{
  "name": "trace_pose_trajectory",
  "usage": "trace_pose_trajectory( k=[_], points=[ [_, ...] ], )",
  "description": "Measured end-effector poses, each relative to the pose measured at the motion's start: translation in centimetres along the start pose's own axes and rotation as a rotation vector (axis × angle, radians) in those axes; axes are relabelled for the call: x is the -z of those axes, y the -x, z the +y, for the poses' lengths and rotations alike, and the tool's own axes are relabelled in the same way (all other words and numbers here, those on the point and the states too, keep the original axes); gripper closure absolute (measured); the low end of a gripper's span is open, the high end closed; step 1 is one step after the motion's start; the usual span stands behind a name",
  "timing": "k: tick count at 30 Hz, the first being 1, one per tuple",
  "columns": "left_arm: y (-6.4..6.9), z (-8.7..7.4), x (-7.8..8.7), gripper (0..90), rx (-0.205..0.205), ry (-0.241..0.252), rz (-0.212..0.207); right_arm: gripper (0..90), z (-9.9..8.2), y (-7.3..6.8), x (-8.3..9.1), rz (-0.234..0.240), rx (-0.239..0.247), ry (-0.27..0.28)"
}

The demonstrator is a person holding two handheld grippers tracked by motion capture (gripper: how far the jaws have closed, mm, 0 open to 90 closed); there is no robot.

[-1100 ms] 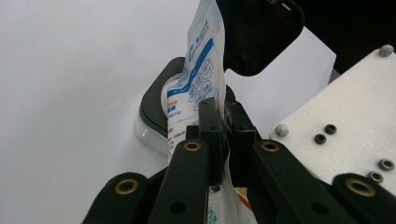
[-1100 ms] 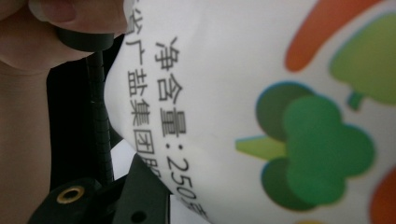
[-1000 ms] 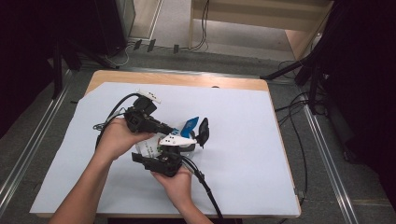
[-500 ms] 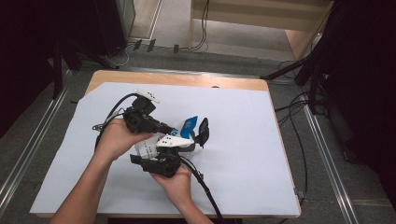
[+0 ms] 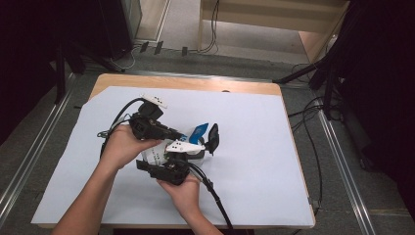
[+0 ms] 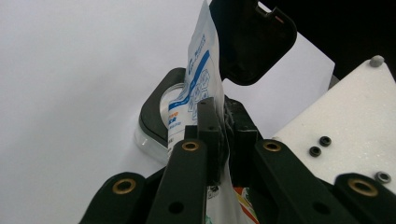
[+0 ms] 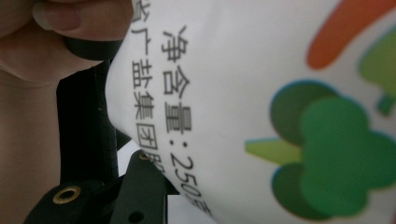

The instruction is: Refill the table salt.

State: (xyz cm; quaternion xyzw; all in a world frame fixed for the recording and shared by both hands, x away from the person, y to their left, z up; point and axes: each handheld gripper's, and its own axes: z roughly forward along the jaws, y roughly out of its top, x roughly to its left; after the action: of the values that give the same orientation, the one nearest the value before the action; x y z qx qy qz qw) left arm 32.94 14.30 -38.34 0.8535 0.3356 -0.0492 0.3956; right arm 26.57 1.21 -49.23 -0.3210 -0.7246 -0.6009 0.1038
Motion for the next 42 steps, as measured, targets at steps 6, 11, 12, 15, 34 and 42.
trace_pose_trajectory(
  k=[6,11,12,15,34,42],
  points=[
    [-0.14,0.0,-0.06,87.6,0.005,0.008,-0.014,65.2,0.01,0.01,-0.03,0.003,-0.006,0.007],
    [-0.13,0.05,-0.16,87.7,0.005,0.006,-0.007,65.1,0.07,0.09,-0.02,-0.002,-0.003,0.001],
    [-0.13,0.06,-0.16,87.7,0.006,0.006,-0.008,65.1,0.08,0.1,-0.02,-0.003,-0.004,0.0],
    [-0.11,0.07,-0.19,87.7,0.007,0.008,-0.008,65.1,0.1,0.11,0.0,-0.002,-0.006,0.0],
    [-0.04,0.12,-0.36,89.2,0.01,0.008,-0.002,62.5,0.24,-0.22,-0.06,-0.027,0.059,-0.042],
    [0.0,0.16,-0.35,89.1,0.008,0.01,0.001,63.5,0.28,-0.22,-0.03,-0.025,0.043,-0.032]
  ],
)
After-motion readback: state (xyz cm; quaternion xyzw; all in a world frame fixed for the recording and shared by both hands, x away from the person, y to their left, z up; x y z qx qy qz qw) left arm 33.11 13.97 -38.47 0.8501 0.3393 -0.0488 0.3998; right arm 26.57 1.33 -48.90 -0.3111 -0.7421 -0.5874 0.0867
